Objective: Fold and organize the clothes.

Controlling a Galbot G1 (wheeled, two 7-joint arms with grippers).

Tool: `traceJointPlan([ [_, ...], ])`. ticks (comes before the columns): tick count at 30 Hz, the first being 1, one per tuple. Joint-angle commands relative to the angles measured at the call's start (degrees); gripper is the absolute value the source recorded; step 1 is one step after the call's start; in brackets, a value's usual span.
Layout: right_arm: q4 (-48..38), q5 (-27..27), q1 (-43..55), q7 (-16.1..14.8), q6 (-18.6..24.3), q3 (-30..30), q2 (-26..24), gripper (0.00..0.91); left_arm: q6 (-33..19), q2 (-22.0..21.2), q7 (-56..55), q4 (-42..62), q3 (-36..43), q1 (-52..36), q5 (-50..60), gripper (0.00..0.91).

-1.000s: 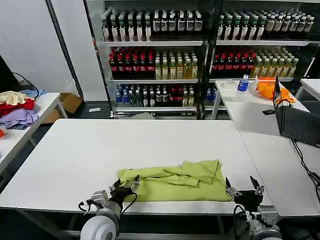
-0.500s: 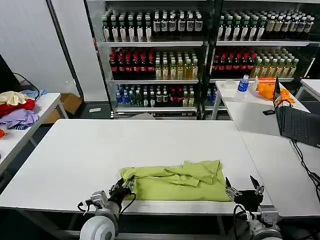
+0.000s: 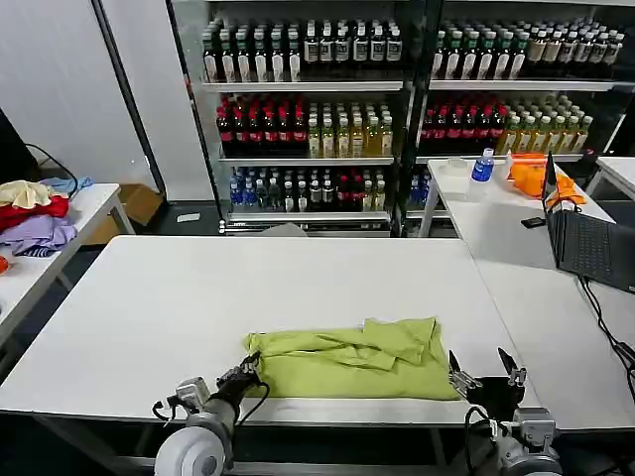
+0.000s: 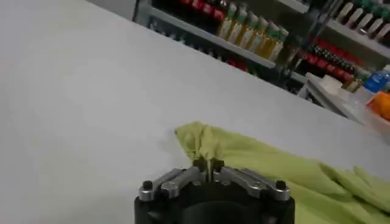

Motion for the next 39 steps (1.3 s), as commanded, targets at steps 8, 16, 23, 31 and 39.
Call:
traceJointPlan([
  [8, 0.47, 0.46, 0.06, 0.06, -0.05, 0.16, -0.3, 0.907, 1.59, 10.62, 0.13, -5.58, -13.59, -1.68, -9.38, 0.02],
  [16, 0.99, 0.47, -0.17, -0.01, 0.02, -0.11, -0.49, 0.907, 3.61, 21.42, 2.09, 1.28, -24.12, -6.31, -13.9, 0.02],
  [23, 1.29, 0.35, -1.06, -0.08, 0.26, -0.43, -0.32, 0.907, 5.0, 23.67, 1.99, -5.75, -26.27, -4.48, -13.12, 0.02],
  [31, 1.58, 0.24, -1.68, -0.14, 0.3, -0.58, -0.48, 0.907, 4.96, 13.04, -0.41, -14.94, -14.0, -4.83, -14.65, 0.02],
  [39, 1.42, 0.02, -3.03, -0.38, 0.84, -0.13, -0.62, 0.907, 4.88, 7.4, -1.0, -9.44, -4.67, -8.47, -14.86, 0.02],
])
